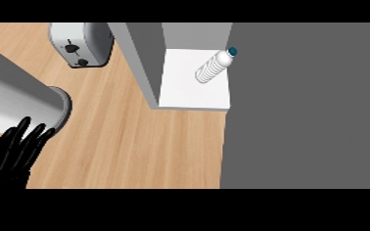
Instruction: Pick up the bottled water, place it into the cabinet and close the cabinet
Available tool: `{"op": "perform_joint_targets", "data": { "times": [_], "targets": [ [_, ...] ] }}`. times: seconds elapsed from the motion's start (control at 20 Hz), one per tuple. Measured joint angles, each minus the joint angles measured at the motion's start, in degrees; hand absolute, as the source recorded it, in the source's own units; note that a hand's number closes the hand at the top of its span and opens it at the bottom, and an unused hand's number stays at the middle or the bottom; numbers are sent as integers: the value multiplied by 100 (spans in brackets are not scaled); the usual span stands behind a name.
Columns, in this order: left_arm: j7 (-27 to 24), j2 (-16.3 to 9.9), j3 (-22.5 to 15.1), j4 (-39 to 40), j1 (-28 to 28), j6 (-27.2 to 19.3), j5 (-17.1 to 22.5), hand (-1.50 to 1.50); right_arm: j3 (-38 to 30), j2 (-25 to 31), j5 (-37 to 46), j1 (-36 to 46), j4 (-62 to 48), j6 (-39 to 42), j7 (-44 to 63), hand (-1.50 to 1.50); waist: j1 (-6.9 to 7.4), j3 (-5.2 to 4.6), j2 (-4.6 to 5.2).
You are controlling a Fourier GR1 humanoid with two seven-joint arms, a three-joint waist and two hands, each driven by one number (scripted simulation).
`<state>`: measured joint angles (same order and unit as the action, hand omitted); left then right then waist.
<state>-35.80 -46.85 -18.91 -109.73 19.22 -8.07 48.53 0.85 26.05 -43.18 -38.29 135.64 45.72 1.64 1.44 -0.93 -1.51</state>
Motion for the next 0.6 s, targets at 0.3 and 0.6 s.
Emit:
{"op": "perform_joint_targets", "data": {
  "times": [0.3,0.6],
  "targets": [
    [-7,-247,300,-100,296,281,266,-150,485,202,96,653,-22,-118,368,150,81,-24,-38],
    [-40,-467,575,-67,576,547,441,-150,1013,222,188,1331,-56,-541,773,150,128,-43,-56]
  ]
}}
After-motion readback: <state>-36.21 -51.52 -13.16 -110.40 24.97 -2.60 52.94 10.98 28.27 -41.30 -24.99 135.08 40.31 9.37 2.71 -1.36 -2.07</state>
